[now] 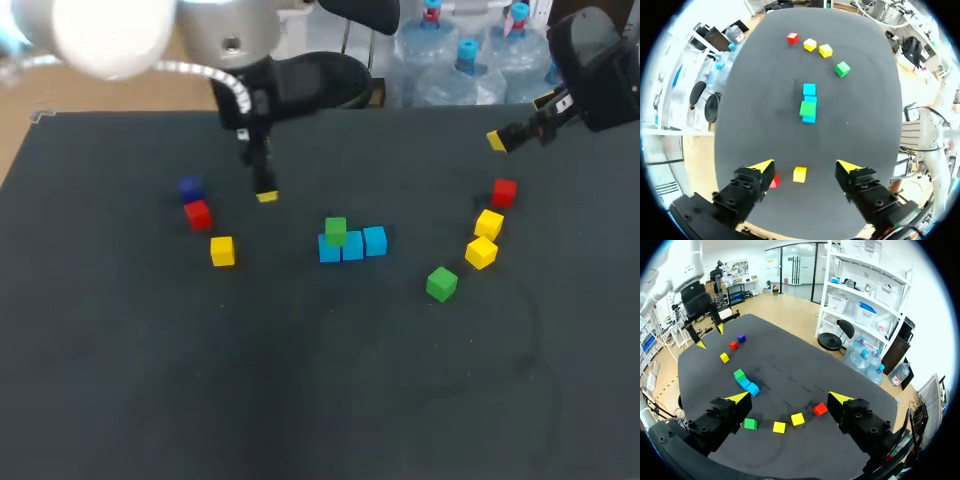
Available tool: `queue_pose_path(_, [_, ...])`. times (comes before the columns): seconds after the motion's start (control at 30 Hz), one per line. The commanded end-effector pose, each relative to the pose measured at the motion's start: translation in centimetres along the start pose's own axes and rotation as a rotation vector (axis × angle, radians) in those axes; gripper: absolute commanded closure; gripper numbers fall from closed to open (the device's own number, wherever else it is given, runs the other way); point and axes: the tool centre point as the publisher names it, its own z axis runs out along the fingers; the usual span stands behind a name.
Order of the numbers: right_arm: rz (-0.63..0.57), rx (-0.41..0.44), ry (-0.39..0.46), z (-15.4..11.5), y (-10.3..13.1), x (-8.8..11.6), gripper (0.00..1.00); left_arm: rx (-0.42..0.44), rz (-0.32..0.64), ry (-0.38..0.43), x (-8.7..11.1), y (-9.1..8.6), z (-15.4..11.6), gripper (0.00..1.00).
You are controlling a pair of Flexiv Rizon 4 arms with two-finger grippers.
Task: Place the blue cubes, place green cubes on the blue cubes, place the yellow cubes on the green cubes, then place the red cubes on the yellow cubes, and place purple cube on the red cubes.
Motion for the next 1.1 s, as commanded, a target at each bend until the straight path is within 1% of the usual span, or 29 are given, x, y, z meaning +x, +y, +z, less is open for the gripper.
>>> queue_pose_path(0.03, [0.001, 0.011, -0.004, 0.1, 0.2, 0.1, 0.0, -0.025, 0.137, 0.124, 0.8, -0.6, 0.0, 0.0])
queue_pose_path(0.37, [0.001, 0.011, -0.004, 0.1, 0.2, 0.1, 0.0, -0.025, 0.137, 0.124, 0.8, -0.6, 0.0, 0.0])
queue_pose_path(0.43, [0.001, 0.011, -0.004, 0.1, 0.2, 0.1, 0.0, -0.081, 0.088, 0.028, 0.9, -0.2, -0.6, 0.0])
queue_pose_path(0.47, [0.001, 0.011, -0.004, 0.1, 0.2, 0.1, 0.0, -0.114, 0.037, -0.072, 1.1, 0.2, -1.1, 0.0])
queue_pose_path(0.5, [0.001, 0.011, -0.004, 0.1, 0.2, 0.1, 0.0, -0.134, -0.013, -0.141, 1.3, 0.5, -1.4, 0.0])
queue_pose_path(0.53, [0.001, 0.011, -0.004, 0.1, 0.2, 0.1, 0.0, -0.163, -0.051, -0.177, 1.6, 0.7, -1.5, 0.0])
queue_pose_path(0.6, [0.001, 0.011, -0.004, 0.1, 0.2, 0.1, 0.0, -0.187, -0.141, -0.278, 2.2, 1.1, -1.7, 0.0])
queue_pose_path(0.63, [0.001, 0.011, -0.004, 0.1, 0.2, 0.1, 0.0, -0.205, -0.179, -0.308, 2.6, 1.2, -1.7, 0.0])
queue_pose_path(0.73, [0.001, 0.011, -0.004, 0.1, 0.2, 0.1, 0.0, -0.254, -0.342, -0.438, 3.9, 1.5, -1.7, 0.0])
queue_pose_path(0.77, [0.001, 0.011, -0.004, 0.1, 0.2, 0.1, 0.0, -0.282, -0.395, -0.448, 4.3, 1.5, -1.6, 0.0])
queue_pose_path(0.9, [0.001, 0.011, -0.004, 0.1, 0.2, 0.1, 0.0, -0.349, -0.525, -0.492, 6.1, 1.4, -1.5, 0.0])
queue_pose_path(1.1, [0.001, 0.011, -0.004, 0.1, 0.2, 0.1, 0.0, -0.416, -0.631, -0.494, 7.6, 0.9, -1.7, 0.0])
